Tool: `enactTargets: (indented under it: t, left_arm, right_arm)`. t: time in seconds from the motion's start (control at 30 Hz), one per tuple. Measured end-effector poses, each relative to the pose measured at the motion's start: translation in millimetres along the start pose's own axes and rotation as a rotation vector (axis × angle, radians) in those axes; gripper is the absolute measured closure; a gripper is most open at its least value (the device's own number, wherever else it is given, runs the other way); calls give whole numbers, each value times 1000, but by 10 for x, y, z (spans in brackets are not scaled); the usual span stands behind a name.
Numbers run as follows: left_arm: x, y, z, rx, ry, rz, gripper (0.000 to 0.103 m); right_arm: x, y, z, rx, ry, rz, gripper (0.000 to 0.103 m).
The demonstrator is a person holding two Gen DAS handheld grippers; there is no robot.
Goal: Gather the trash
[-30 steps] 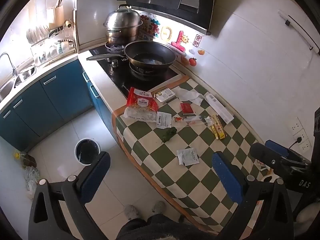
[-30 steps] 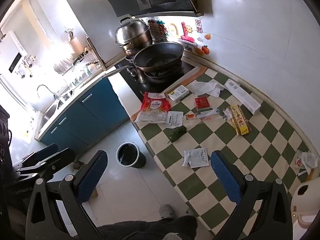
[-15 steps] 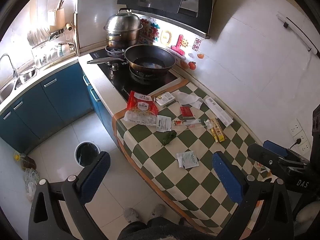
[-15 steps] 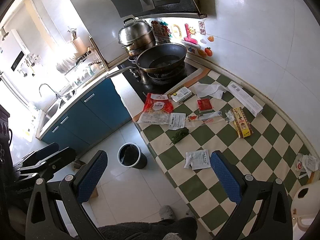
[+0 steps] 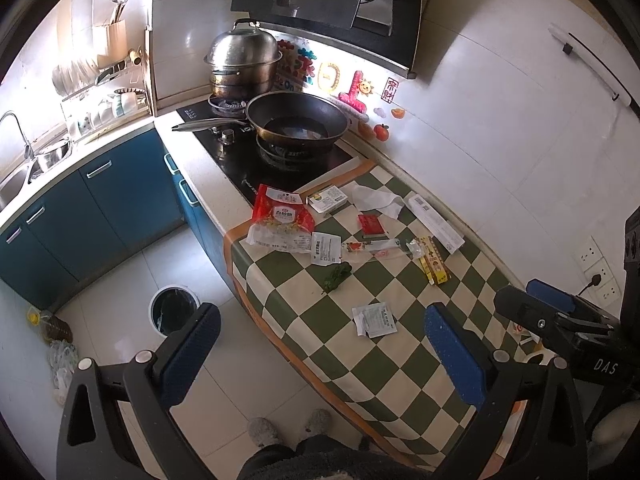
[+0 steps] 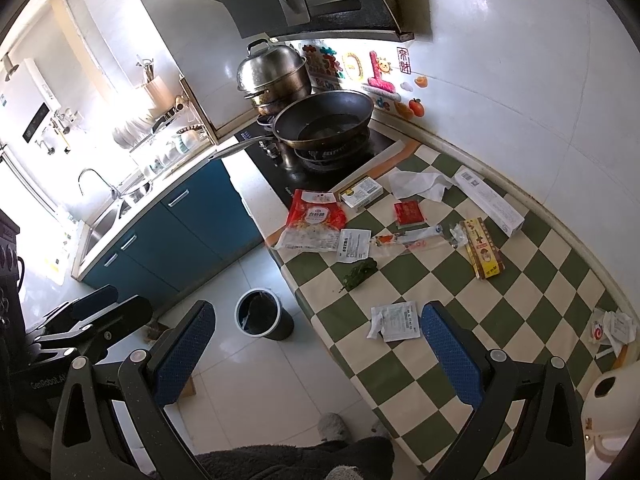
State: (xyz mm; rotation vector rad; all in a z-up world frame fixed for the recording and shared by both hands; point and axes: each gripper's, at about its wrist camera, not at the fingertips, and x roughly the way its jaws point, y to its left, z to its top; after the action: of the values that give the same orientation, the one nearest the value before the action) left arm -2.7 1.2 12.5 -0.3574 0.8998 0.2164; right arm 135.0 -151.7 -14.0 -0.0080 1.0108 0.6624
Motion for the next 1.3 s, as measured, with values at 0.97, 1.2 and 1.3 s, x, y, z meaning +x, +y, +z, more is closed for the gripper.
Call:
enactTargets:
  t: [0.97,1.2,1.3]
  left_arm:
    - [-5,-48,-5,5,-1,-1,0]
    - [-1,-53,-8,4,-3,0,0]
    - [-3,-85,21,5,-4,-1,0]
  right_arm:
    - [-17,2,-19,-5,-10,-1,0]
    - [-28,-7,-27,-7,-12,0,0]
    - [-30,-4,-29,-7,-15,0,0]
